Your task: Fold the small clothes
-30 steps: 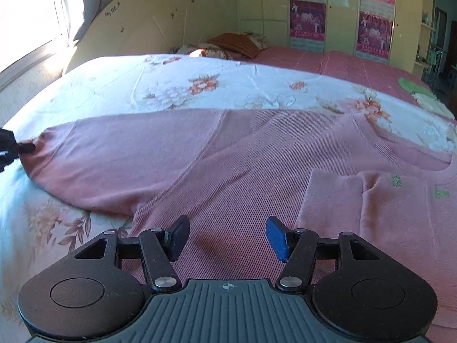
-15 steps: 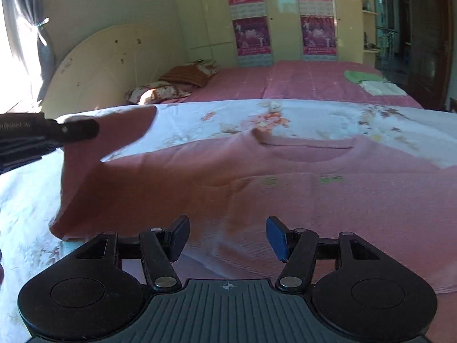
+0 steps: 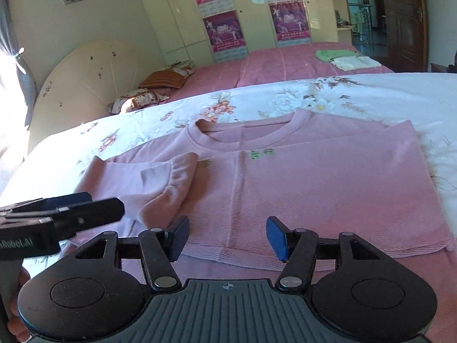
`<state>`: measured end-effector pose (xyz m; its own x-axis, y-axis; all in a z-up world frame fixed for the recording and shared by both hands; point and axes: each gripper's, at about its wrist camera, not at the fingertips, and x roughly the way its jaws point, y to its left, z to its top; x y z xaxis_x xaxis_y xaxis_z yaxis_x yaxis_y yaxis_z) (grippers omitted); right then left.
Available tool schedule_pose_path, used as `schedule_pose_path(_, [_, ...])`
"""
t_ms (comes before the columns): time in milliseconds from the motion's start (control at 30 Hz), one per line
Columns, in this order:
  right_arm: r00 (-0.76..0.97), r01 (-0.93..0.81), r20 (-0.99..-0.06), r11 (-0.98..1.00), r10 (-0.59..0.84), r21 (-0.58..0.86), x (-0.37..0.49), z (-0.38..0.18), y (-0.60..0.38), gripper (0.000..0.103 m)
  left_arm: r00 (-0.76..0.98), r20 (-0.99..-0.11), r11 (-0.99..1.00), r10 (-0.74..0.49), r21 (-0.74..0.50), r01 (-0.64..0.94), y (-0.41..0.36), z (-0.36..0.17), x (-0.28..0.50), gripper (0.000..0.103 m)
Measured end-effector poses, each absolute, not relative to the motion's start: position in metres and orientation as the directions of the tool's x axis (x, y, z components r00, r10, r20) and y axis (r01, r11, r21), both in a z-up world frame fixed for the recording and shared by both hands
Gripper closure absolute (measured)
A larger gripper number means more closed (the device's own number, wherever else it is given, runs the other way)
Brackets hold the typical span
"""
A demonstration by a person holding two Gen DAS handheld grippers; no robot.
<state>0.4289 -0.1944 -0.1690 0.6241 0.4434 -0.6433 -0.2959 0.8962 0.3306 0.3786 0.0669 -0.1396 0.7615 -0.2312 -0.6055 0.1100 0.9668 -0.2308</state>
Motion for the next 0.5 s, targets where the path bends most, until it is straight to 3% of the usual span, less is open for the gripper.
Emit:
schedule_pose_path(167, [0.610,-0.411,-0.644,0.880,0.461,0.241,0.423,-0.168,-0.140,0.044,0.742,-0.670,0.982,0.008,-0.135,-0.133,0.131,-0.152,0.377,0.019])
schedule_pose_path(400, [0.653,-0.460,-0.673,0.888,0.347,0.012,0.431,-0.195,-0.081,0.044,0.691,-0.719,0.976,0.072,-0.091,-0.196,0.167,-0.179,0.363,0.024])
schedule_pose_path(500, [0.660,-0.439,-0.658,0.897,0.363,0.054,0.442,-0.194,-0.084,0.045,0.686,-0.724,0.976,0.066,-0.097,-0.197,0.172,-0.186,0.354,0.025])
